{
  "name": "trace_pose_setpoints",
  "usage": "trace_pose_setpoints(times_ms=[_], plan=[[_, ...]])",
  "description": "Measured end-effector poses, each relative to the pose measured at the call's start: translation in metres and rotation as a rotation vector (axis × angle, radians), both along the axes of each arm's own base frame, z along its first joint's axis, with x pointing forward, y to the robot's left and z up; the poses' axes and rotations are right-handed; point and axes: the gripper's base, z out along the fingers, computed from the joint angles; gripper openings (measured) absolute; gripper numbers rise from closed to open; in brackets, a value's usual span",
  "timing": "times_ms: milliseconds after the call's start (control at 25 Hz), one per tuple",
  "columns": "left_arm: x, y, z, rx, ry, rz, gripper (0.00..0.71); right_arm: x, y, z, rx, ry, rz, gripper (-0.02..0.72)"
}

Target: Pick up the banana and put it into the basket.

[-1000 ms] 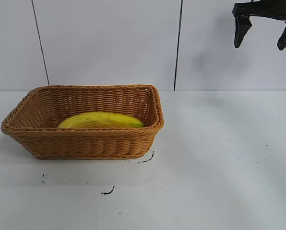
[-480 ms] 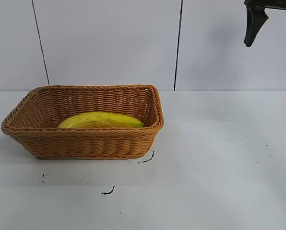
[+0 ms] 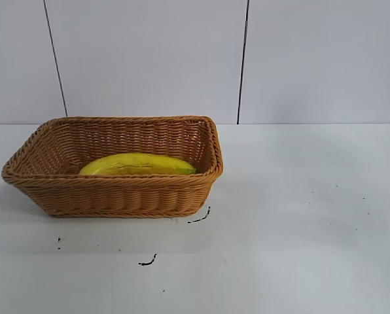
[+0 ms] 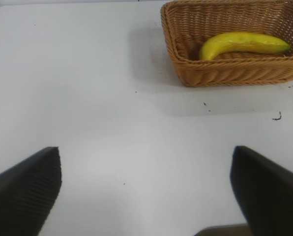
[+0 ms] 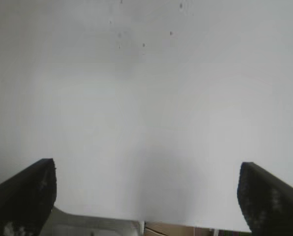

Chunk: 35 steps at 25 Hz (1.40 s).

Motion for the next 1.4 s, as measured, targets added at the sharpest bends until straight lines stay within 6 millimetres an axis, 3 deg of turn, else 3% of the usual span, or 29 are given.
trace_pose_setpoints(times_ms=[280, 880, 1200, 1400], plan=[[0.0, 0.0, 0.0, 0.0, 0.0, 0.0, 0.693, -0.053, 0.0, -0.025, 0.002, -0.18, -0.009, 0.69], [0.0, 0.0, 0.0, 0.0, 0.0, 0.0, 0.693, -0.111, 0.001, -0.001, 0.005, -0.558, -0.012, 0.69], [0.0, 0.0, 0.0, 0.0, 0.0, 0.0, 0.693, -0.153, 0.001, 0.004, 0.005, -0.823, -0.013, 0.69], [0.0, 0.0, 0.0, 0.0, 0.0, 0.0, 0.693, -0.158, 0.001, 0.004, 0.003, -0.853, -0.017, 0.69]])
